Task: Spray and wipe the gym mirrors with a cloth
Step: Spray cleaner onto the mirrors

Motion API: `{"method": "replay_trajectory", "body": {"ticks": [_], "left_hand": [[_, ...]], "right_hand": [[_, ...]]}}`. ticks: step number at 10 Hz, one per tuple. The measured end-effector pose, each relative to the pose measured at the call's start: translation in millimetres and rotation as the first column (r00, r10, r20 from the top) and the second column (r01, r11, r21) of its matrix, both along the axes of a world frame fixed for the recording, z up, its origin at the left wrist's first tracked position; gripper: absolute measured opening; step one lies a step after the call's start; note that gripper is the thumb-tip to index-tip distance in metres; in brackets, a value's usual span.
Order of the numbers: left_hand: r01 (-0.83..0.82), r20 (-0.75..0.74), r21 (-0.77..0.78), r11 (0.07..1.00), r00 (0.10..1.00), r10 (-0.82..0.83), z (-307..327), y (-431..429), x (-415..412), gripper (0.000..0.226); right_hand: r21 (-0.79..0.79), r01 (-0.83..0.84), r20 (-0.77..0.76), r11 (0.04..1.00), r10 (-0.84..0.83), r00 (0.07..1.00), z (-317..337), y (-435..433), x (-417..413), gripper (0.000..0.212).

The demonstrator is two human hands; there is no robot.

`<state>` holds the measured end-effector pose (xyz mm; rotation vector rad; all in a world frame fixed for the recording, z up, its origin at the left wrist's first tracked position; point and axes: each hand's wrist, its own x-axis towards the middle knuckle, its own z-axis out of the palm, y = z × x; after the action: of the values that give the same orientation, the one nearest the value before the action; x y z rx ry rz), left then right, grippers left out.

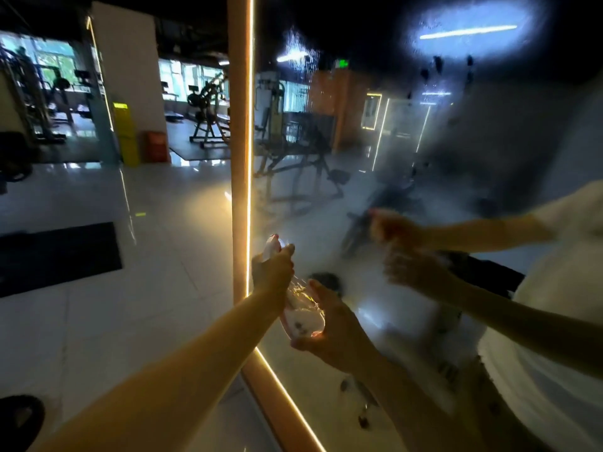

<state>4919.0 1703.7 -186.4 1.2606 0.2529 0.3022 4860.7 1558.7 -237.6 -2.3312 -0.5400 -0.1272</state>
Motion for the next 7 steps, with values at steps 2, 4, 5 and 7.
{"method": "replay_trajectory", "body": {"ticks": [2,4,5,7], "left_hand": [[0.051,0.137,0.075,0.996,0.989,-0.061,53,12,18,0.027],[0.033,0.241,0.039,0.999,0.970,-0.041,125,29,38,0.014],[-0.043,0.252,-0.012,0.999,0.967,0.045,146,35,41,0.013],[-0.060,0.266,-0.047,0.997,0.961,0.070,182,51,55,0.003]], "right_hand": [[0.047,0.028,0.111,0.998,-0.033,0.993,46,14,19,0.116],[0.097,0.016,0.203,0.995,-0.035,0.979,105,30,37,0.099],[0.116,0.017,0.240,0.993,-0.044,0.970,131,35,47,0.098],[0.114,-0.017,0.231,0.993,-0.010,0.973,162,56,69,0.109]]}}
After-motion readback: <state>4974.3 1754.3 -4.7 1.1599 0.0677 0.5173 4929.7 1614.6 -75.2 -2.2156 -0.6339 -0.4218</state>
